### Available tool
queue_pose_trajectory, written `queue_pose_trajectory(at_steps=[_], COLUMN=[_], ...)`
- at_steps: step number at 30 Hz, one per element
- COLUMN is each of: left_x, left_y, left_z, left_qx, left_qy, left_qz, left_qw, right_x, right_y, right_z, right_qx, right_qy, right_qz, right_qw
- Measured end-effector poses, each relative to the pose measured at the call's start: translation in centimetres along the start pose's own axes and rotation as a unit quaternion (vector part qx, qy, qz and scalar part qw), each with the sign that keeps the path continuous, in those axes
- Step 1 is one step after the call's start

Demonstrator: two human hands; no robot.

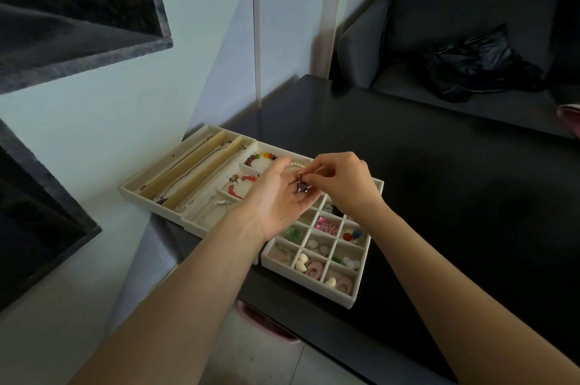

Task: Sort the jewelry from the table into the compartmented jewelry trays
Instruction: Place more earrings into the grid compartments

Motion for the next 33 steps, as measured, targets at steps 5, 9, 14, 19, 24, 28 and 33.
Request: queue_pose_trajectory(at_steps=[5,9,14,19,24,28,33], left_x=[0.0,-1.1,-2.1,-1.7,-0.8,-0.3,-0.3], left_y=[0.2,0.4,0.9,1.3,1.0,1.0,0.8], left_z=[0.3,0.2,0.4,0.4,0.5,0.4,0.2], left_qx=[0.008,0.010,0.040,0.076,0.078,0.081,0.077], left_qy=[0.000,0.039,0.116,0.111,0.054,0.027,0.028], left_qz=[-0.007,-0.025,-0.156,-0.205,-0.237,-0.264,-0.294], left_qw=[1.000,0.999,0.980,0.969,0.967,0.961,0.952], right_x=[-0.6,-1.2,-1.3,-0.9,-0.6,-0.8,-0.6], right_y=[0.5,1.0,1.4,1.3,1.4,1.2,1.7], right_z=[0.1,0.1,0.1,0.3,0.2,0.3,0.1], right_qx=[0.030,0.067,0.067,0.046,0.023,-0.004,0.008], right_qy=[0.044,0.056,0.026,-0.006,-0.002,0.010,0.007], right_qz=[-0.043,-0.056,-0.098,-0.149,-0.177,-0.172,-0.141], right_qw=[0.998,0.995,0.993,0.988,0.984,0.985,0.990])
Point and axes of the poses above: each hand's wrist, its own z-axis away from the middle knuckle, its own x-axis out of the palm, y = z × x, the point moved 4 cm from there along -z, towards the middle knuckle, and after that the axes turned 14 degrees about -y, right-handed, at the moved point
